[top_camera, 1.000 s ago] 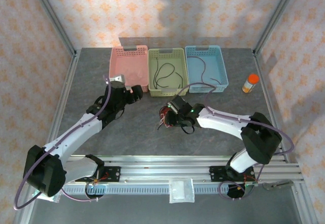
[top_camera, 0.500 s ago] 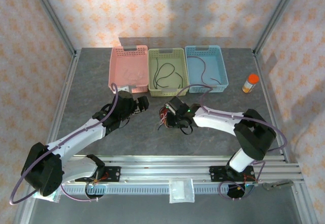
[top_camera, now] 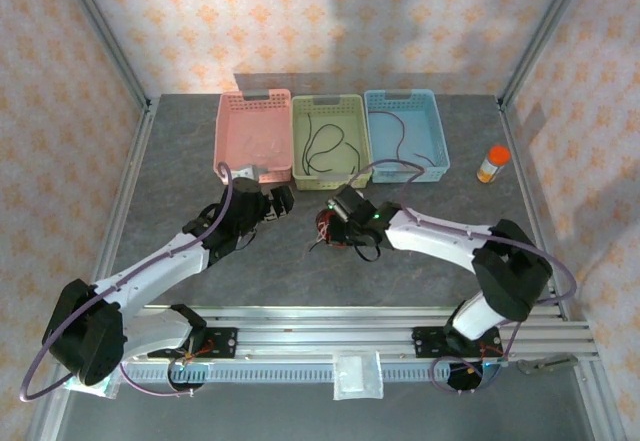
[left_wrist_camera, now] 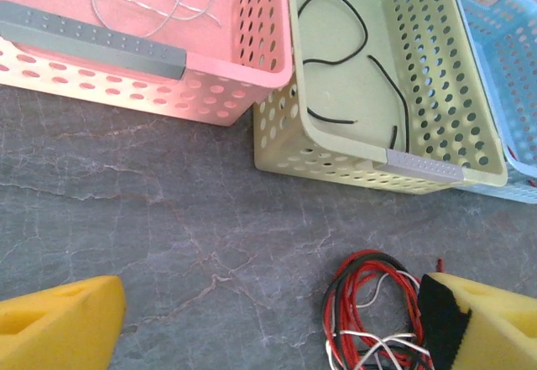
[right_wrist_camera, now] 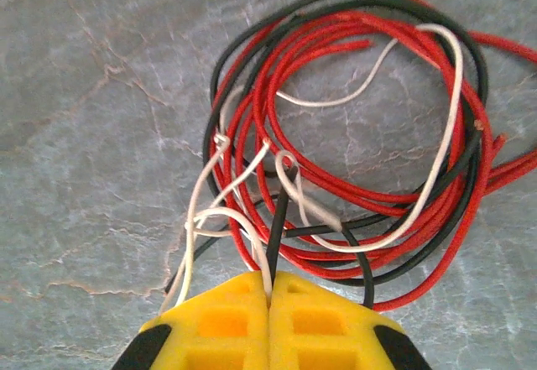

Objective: Untangle the cables

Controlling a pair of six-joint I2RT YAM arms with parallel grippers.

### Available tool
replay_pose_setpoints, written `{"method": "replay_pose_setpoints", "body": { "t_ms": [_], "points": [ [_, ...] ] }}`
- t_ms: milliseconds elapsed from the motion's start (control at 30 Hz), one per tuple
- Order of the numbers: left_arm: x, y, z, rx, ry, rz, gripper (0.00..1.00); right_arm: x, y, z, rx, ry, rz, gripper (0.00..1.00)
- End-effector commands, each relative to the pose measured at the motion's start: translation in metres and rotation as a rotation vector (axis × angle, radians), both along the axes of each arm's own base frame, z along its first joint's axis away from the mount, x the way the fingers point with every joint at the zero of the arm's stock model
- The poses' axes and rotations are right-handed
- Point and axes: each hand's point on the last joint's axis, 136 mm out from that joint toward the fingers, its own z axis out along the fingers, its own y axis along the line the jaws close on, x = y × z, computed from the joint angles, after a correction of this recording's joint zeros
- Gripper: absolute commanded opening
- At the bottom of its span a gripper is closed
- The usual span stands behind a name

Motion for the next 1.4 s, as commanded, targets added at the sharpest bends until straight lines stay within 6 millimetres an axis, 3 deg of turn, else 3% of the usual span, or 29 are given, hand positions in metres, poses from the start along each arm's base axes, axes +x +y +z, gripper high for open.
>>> {"method": "replay_pose_setpoints", "body": {
  "t_ms": [0,200,367,633,933,1367],
  "points": [
    [0.008,0.000,0.013,-0.024,-0.057,0.033,0.93,0.016,-0.003,0.046,0.016,-0.135,-0.018,0.00],
    [0.008,-0.022,0.027,-0.056,-0.118,-0.097,0.92,0.024,0.004,0.099,0.083,-0.259,0.024,0.00],
    [0.001,-0.056,0.041,-0.112,-0.160,-0.302,0.90,0.026,0.015,0.119,0.131,-0.297,0.095,0.00],
    [-0.016,-0.065,0.037,-0.091,-0.153,-0.422,0.69,0.031,0.009,0.122,0.122,-0.291,0.207,0.00],
    [-0.040,-0.099,0.041,-0.185,-0.148,-0.654,0.65,0.032,0.013,0.115,0.154,-0.244,0.250,0.00],
    [-0.023,-0.115,0.025,-0.113,-0.116,-0.702,0.53,0.025,0.020,0.115,0.194,-0.224,0.285,0.00]
  ]
}}
